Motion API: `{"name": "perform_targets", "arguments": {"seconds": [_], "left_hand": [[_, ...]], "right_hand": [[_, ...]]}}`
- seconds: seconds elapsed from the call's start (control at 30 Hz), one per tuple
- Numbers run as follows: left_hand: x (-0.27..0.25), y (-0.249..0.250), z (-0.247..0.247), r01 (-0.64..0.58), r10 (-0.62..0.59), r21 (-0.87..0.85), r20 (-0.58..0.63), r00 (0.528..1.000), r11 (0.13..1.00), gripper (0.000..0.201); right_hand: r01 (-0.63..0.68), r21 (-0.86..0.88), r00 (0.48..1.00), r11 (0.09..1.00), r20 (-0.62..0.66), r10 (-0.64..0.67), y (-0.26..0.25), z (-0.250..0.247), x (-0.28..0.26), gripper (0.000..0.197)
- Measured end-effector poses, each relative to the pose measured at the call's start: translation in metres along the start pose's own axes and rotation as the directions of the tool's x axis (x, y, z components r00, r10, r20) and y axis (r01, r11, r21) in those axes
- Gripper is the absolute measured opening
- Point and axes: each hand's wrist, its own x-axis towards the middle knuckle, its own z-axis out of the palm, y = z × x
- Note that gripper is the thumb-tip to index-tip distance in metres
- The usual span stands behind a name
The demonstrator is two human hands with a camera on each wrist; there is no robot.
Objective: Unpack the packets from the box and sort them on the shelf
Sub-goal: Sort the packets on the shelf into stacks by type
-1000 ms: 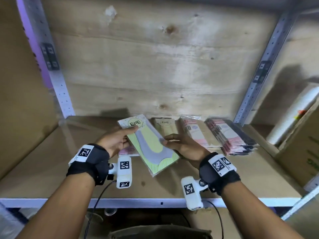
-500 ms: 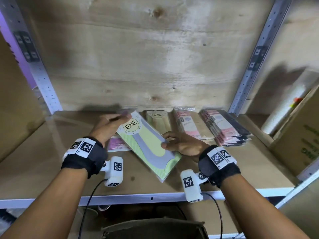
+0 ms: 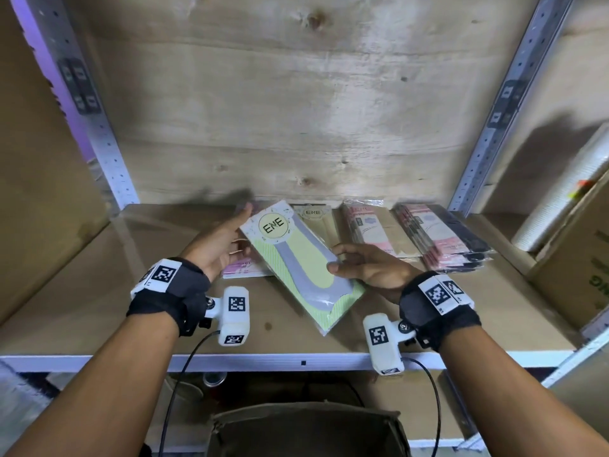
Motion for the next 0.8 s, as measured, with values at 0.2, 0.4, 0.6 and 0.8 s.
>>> {"name": "perform_targets", "arguments": {"seconds": [0.2, 0.4, 0.6, 0.8], "left_hand": [[-0.015, -0.013, 0.018, 0.108, -0.160, 0.199, 0.264, 0.951, 0.974, 0.057], [-0.022, -0.018, 0.026, 0.065, -0.204, 0.349, 0.378, 0.903, 0.935, 0.043], [-0.019, -0.017, 0.023, 0.111, -0.282, 0.461, 0.322, 0.904, 0.881, 0.039], [-0.016, -0.018, 0.028, 0.146, -0.290, 0.498, 0.225, 0.930, 0.854, 0.053]], "right_hand": [[0.003, 0.268, 0.984, 0.963, -0.172, 0.045, -0.002, 0.015, 0.011, 0.030], [-0.052, 0.192, 0.961, 0.980, -0.256, 0.101, -0.001, 0.024, 0.017, 0.042], [-0.167, 0.021, 0.966, 0.986, -0.196, 0.167, -0.008, 0.024, 0.009, 0.042], [-0.241, 0.081, 0.962, 0.967, -0.110, 0.249, -0.009, 0.020, -0.001, 0.040]]}}
